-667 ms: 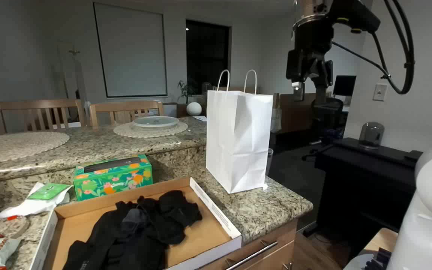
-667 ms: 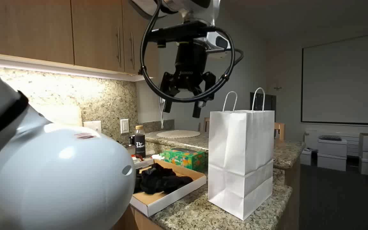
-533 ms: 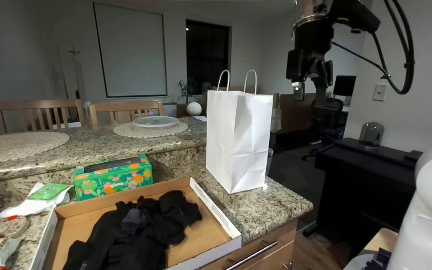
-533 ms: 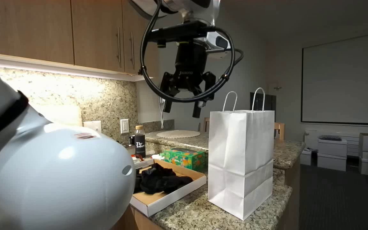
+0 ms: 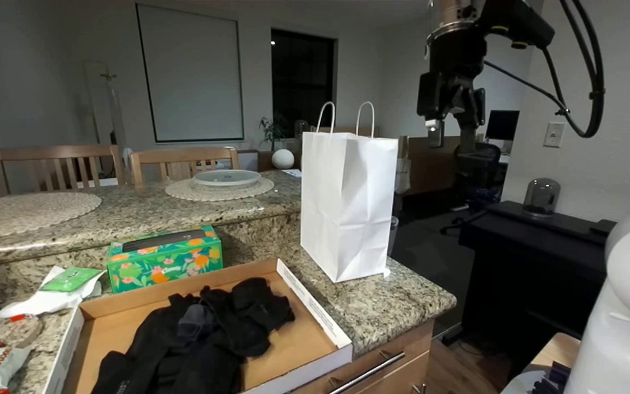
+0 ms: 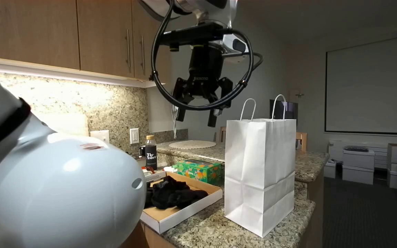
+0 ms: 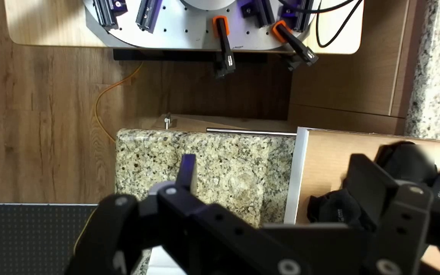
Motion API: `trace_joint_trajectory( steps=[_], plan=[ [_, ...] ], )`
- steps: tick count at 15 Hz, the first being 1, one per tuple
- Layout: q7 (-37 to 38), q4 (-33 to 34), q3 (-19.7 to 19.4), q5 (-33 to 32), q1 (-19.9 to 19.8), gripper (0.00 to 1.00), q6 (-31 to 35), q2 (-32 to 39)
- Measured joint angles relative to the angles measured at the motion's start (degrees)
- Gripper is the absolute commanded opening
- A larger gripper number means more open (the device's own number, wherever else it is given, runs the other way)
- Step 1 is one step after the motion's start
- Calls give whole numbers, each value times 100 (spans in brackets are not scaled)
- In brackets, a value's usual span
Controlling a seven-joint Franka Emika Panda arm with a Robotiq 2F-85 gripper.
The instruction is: Put the socks inside the white bag
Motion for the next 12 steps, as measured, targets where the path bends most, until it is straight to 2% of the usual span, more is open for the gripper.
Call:
trace_joint_trajectory(
  steps=[3, 6, 9, 12],
  plan=[
    [2, -44, 358, 300, 101, 100, 94, -24],
    [212, -83, 1235, 851, 503, 100, 499, -21],
    [914, 15, 2221, 1087, 797, 100, 1545, 247],
    [1475, 251, 2793, 1085, 811, 100, 2454, 905]
  ],
)
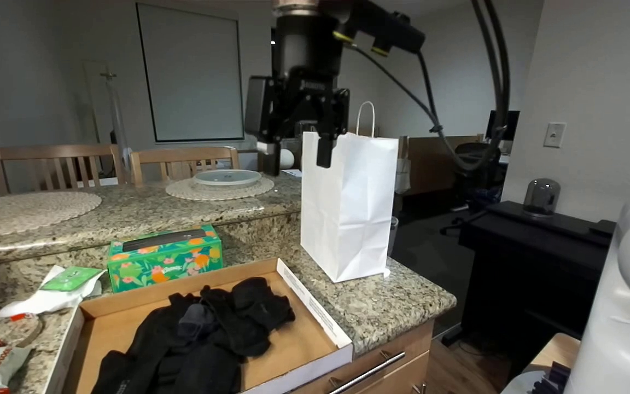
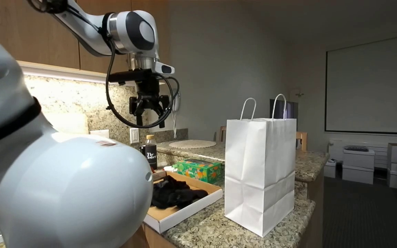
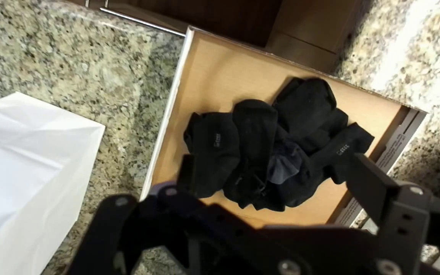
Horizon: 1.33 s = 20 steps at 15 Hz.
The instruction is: Put the socks inside the white bag
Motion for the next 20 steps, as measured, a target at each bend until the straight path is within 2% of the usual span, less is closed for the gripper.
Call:
trace_joint_trajectory(
  steps=[2, 7, 11, 16, 20],
  plan=[
    [27, 56, 8, -17, 38, 100, 46, 205],
    [27, 57, -82, -19, 94, 100, 39, 118],
    [151, 258, 61, -485, 84, 100, 346, 373],
    [828, 710, 596, -1741, -38, 100, 1492, 1637],
    [1161, 1044, 714, -2507, 42, 100, 1812, 2914]
  ],
)
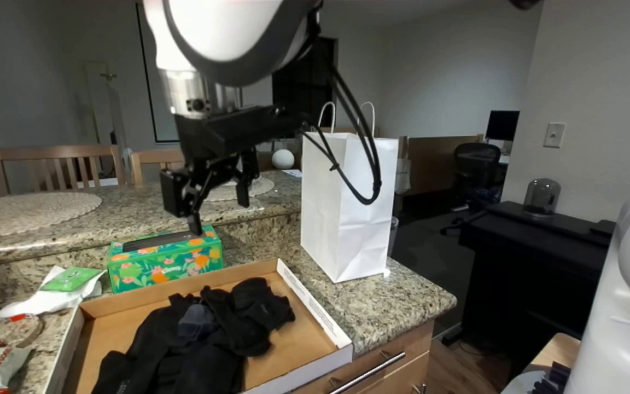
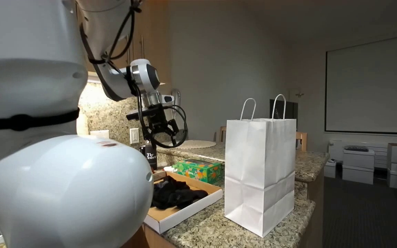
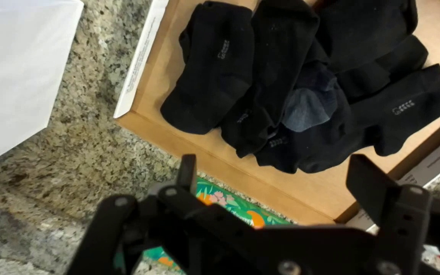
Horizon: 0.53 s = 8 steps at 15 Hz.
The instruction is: Put the socks inside the white bag
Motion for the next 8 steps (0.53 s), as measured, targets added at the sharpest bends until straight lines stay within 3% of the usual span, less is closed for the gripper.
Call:
trace_joint_trajectory(
  steps=[8],
  plan=[
    [939, 286, -549, -67, 896, 100, 431, 1742]
  ],
)
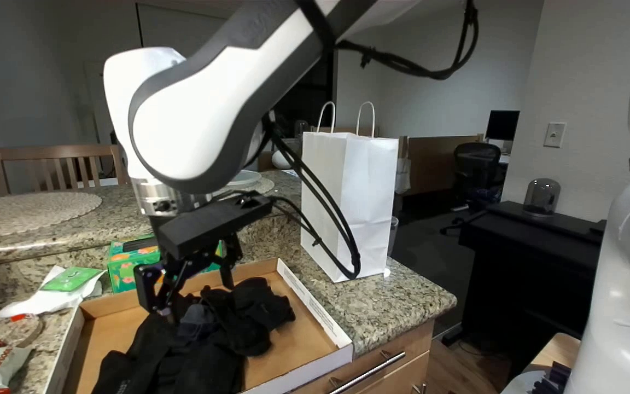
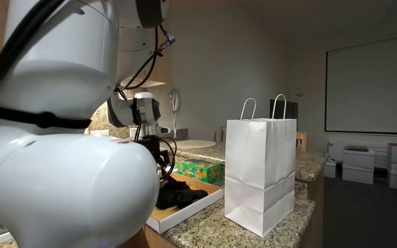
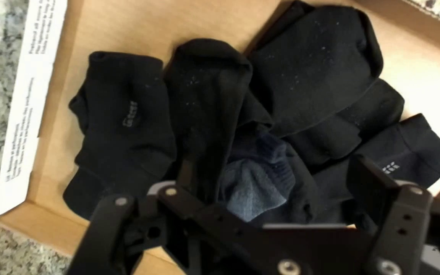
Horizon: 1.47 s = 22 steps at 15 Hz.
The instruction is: Put the socks inside the white bag
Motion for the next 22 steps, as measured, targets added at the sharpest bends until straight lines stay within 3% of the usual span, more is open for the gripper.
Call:
trace_joint_trajectory(
  steps=[5, 8, 9, 10, 19, 22],
  plan=[
    [1190, 58, -731, -148, 426, 100, 811, 581],
    [1508, 61, -997, -126, 505, 100, 993, 788],
    [1508, 62, -1005, -82, 505, 75, 995, 844],
    [1508, 62, -1001, -38, 511, 73, 995, 890],
    [1486, 89, -1031, 382, 562, 14, 945, 967],
    [1404, 196, -1037, 500, 560, 7, 788, 968]
  ],
)
